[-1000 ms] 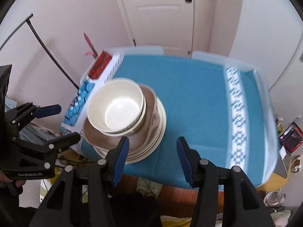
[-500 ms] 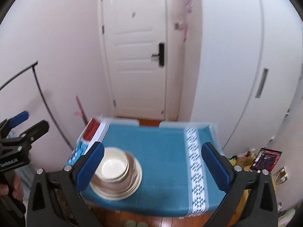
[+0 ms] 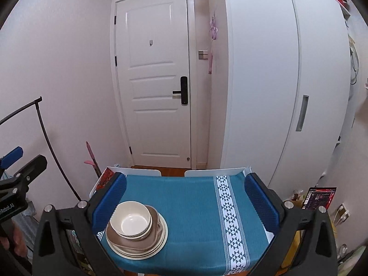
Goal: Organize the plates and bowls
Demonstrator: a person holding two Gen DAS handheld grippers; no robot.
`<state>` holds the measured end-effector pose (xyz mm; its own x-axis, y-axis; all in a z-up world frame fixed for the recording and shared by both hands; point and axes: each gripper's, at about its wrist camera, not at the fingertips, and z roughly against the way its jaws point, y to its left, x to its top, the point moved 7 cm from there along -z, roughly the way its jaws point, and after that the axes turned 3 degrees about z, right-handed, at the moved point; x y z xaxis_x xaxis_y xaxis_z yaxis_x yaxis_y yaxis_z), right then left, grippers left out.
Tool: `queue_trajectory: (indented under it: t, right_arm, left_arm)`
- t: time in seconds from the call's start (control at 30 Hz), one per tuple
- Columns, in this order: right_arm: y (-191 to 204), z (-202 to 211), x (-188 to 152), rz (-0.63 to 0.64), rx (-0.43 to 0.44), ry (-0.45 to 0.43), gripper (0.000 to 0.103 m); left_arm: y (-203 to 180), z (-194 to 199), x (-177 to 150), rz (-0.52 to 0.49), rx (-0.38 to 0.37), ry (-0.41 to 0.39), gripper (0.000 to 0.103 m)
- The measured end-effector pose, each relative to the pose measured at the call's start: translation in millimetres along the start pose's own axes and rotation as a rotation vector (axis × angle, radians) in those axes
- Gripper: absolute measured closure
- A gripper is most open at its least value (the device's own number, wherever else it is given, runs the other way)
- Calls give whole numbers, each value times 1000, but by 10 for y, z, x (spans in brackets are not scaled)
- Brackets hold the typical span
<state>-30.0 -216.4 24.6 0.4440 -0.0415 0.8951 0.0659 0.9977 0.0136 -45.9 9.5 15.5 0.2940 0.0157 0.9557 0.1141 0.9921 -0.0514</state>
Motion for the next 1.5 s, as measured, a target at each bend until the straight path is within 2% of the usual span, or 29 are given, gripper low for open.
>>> queue_trajectory:
  t: [1.5]
  right_arm:
    - [53,46,34,18,0,-23,1]
  left_arm:
    - [131,-22,35,-42,58,-34,0]
